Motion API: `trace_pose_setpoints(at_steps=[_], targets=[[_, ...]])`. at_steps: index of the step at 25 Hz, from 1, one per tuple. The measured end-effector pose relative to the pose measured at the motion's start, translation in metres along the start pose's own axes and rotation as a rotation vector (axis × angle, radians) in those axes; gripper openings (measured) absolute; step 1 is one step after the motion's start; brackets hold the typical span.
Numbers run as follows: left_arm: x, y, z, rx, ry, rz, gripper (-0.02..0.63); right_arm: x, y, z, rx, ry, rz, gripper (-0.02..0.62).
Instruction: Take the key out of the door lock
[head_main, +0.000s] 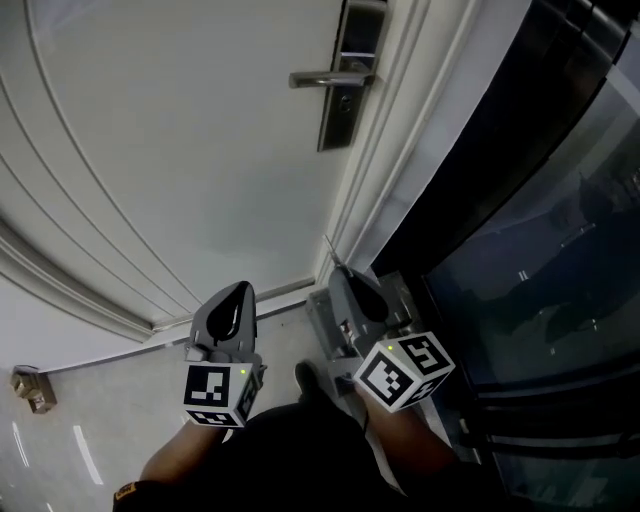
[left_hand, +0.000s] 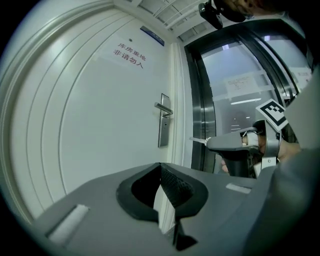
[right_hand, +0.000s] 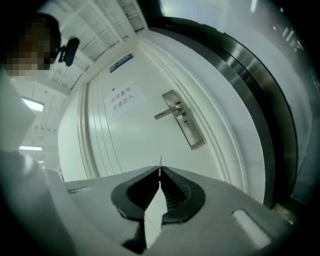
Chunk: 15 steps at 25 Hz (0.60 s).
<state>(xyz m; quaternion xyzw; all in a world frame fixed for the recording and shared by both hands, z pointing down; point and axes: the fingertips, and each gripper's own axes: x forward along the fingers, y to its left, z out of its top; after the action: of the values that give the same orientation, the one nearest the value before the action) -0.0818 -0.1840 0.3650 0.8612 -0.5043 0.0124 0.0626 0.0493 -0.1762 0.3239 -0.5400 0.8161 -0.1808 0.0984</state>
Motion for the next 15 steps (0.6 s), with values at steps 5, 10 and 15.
trace_pose_setpoints(at_steps=[5,10,15], targets=[[-0.057,-0.007,-0.023,-0.015,0.003,-0.029,0.018,-0.049,0.027,-0.046,-0.159,0.035,-0.069,-0.002],[-0.103,-0.011,-0.065,-0.074,0.061,-0.044,0.018,-0.089,0.031,-0.086,-0.191,0.082,-0.165,-0.002],[-0.134,-0.018,-0.099,-0.112,0.116,-0.043,0.018,-0.118,0.036,-0.112,-0.232,0.126,-0.209,-0.002]])
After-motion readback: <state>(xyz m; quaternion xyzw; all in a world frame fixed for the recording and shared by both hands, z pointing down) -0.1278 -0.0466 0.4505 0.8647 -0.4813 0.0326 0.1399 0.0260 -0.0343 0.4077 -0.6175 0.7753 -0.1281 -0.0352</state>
